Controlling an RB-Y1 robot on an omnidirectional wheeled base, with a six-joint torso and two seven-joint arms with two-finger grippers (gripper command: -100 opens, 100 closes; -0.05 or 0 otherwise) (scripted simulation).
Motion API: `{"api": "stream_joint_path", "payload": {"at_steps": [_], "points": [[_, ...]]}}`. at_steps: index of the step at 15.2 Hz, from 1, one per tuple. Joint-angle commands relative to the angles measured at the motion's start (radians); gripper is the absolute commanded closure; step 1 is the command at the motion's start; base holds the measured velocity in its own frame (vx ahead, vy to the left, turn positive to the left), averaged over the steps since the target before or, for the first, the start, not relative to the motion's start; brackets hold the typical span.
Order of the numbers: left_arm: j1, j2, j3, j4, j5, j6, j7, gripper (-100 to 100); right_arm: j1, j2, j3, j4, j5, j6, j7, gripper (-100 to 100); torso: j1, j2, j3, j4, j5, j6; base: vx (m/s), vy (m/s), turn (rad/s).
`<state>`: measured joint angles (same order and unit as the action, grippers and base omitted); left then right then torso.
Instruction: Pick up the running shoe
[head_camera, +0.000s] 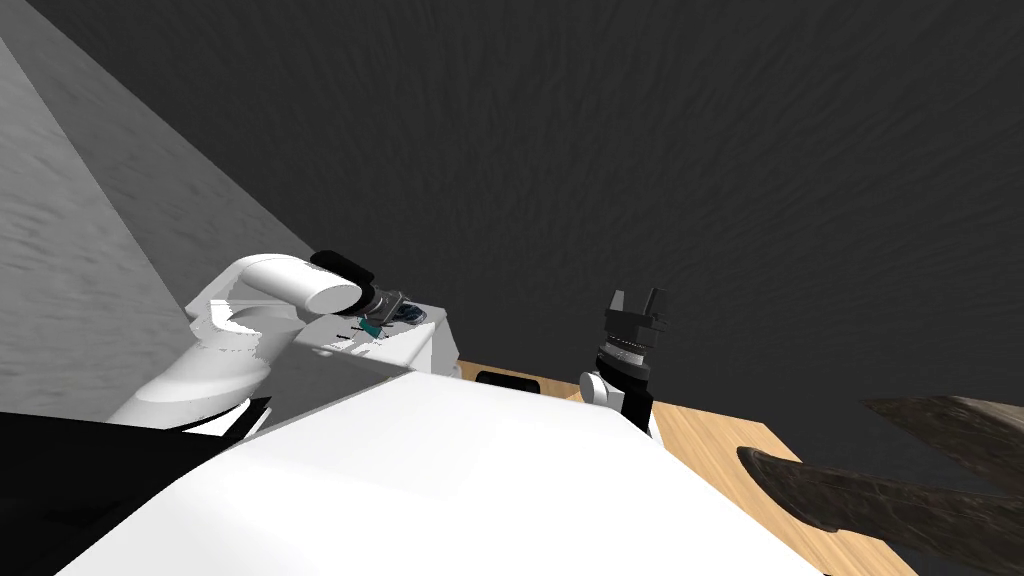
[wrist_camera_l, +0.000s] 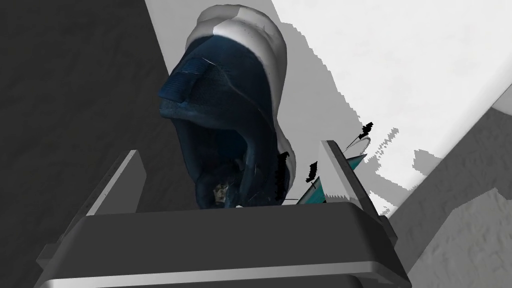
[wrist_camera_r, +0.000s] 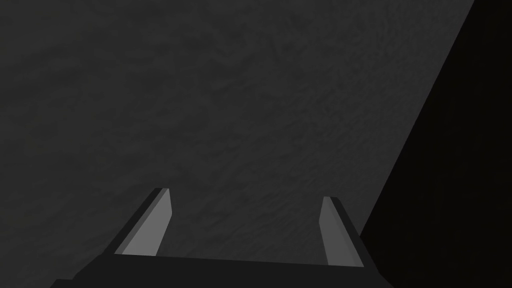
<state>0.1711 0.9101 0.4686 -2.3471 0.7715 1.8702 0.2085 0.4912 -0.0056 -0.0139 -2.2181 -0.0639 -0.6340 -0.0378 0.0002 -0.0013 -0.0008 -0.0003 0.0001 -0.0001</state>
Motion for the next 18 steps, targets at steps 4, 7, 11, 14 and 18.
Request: {"api": "stream_joint_path", "payload": {"at_steps": [4,7,11,14,18], "points": [[0.009,-0.006,-0.010,0.023,-0.018,0.003,-0.012,-100,0.000,0.000,0.000,0.000,0.000,0.000,0.000,0,0.000,0.001,0.000,0.000,0.000,0.000,0.007,0.003,-0.019],[0.013,-0.013,-0.028,0.054,-0.042,-0.032,-0.026,-100,0.000,0.000,0.000,0.000,0.000,0.000,0.000,0,0.000,0.002,0.001,0.000,0.000,0.000,-0.013,0.000,-0.038],[0.014,-0.013,-0.026,0.051,-0.040,-0.029,-0.025,100,0.000,0.000,0.000,0.000,0.000,0.000,0.000,0,0.000,0.002,0.001,0.001,0.000,0.000,-0.007,0.000,-0.008],[0.014,-0.013,-0.026,0.052,-0.040,-0.028,-0.023,100,0.000,0.000,0.000,0.000,0.000,0.000,0.000,0,0.000,0.001,0.001,0.000,0.000,0.001,-0.001,0.000,0.004],[0.004,0.001,0.008,-0.008,0.007,0.037,0.002,100,0.000,0.000,0.000,0.000,0.000,0.000,0.000,0,-0.001,0.001,0.001,0.001,-0.001,0.001,0.015,0.000,0.035]]}}
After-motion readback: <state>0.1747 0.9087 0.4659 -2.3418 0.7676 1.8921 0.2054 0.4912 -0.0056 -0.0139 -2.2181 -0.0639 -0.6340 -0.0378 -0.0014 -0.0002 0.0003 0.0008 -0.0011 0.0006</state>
